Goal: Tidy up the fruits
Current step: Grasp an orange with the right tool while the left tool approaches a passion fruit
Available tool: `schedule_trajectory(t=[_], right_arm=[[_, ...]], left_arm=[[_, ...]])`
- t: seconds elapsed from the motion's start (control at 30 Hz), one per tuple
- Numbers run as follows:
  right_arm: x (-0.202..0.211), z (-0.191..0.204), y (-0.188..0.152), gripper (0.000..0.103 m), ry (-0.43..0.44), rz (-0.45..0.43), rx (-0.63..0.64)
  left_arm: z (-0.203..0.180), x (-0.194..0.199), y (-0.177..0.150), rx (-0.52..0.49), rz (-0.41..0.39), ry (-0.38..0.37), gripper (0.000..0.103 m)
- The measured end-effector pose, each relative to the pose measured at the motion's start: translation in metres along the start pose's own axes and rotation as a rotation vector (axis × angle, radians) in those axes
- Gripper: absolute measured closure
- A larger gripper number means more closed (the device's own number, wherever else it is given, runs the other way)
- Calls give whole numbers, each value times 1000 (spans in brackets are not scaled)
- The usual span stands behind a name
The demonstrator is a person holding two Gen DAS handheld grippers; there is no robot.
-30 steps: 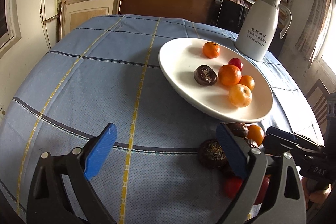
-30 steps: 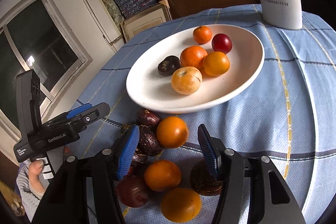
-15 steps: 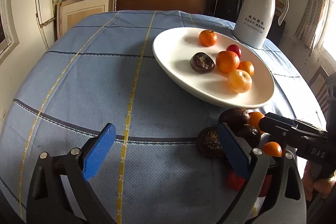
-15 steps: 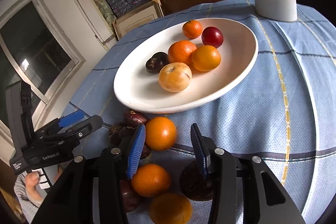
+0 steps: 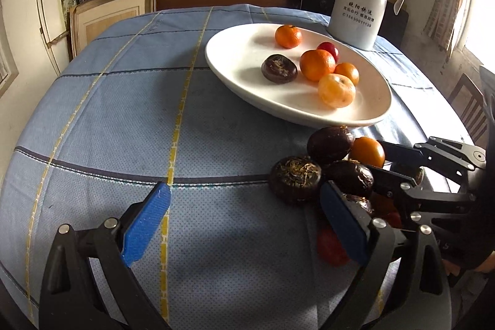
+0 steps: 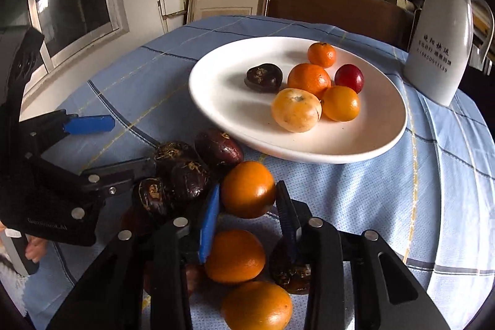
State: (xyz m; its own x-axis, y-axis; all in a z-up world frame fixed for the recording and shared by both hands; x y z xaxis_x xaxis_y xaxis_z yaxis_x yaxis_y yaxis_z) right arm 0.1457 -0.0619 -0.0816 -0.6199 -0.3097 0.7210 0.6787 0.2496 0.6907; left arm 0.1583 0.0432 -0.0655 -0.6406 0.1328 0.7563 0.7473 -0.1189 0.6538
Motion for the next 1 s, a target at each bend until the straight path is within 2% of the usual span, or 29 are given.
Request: schedule_trajectory(t=[0.13, 0.33, 0.53, 0.63, 0.7, 0.8, 0.87, 0.93, 1.0], right_arm=[[7, -8, 0, 67, 41, -5, -53], [35, -26, -8, 67, 114, -76, -170], [53, -55, -20, 67, 179, -142, -359], [53, -72, -24, 67, 206, -157, -463], [49, -79, -26, 67, 217, -145, -512], [47, -82, -27, 67, 221, -145, -530], [47, -81, -27, 67, 212, -149, -520], [46, -81, -27, 67, 209, -150, -519], [47, -83, -28, 67, 201, -150, -521]], left_arm=[[-2, 2, -1, -14, -5, -7, 8], [-11, 1, -1, -49, -6, -21, 8], [-18, -3, 4, -82, -22, -10, 7], [-23, -11, 9, -110, -15, 29, 7], [-22, -22, 8, -122, 32, 54, 6], [-10, -33, 7, -63, 88, 23, 4], [5, -27, 6, -42, 70, 95, 4], [22, -22, 3, 7, 60, 135, 4], [34, -15, 3, 67, 40, 113, 4]])
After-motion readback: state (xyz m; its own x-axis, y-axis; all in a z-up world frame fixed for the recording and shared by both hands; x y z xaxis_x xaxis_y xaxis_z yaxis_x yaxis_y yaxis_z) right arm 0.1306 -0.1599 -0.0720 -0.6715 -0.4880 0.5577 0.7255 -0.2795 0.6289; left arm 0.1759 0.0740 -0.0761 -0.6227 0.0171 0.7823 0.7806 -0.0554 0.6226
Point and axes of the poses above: each gripper's, at about its wrist camera, not at the fingertips, and x roughly against the way its jaws point, z to its left, y to its top, the point moved 5 cm from there along -x, roughly the way its jaws point, and after that the axes turned 3 degrees about -x, right-handed, at the moved point
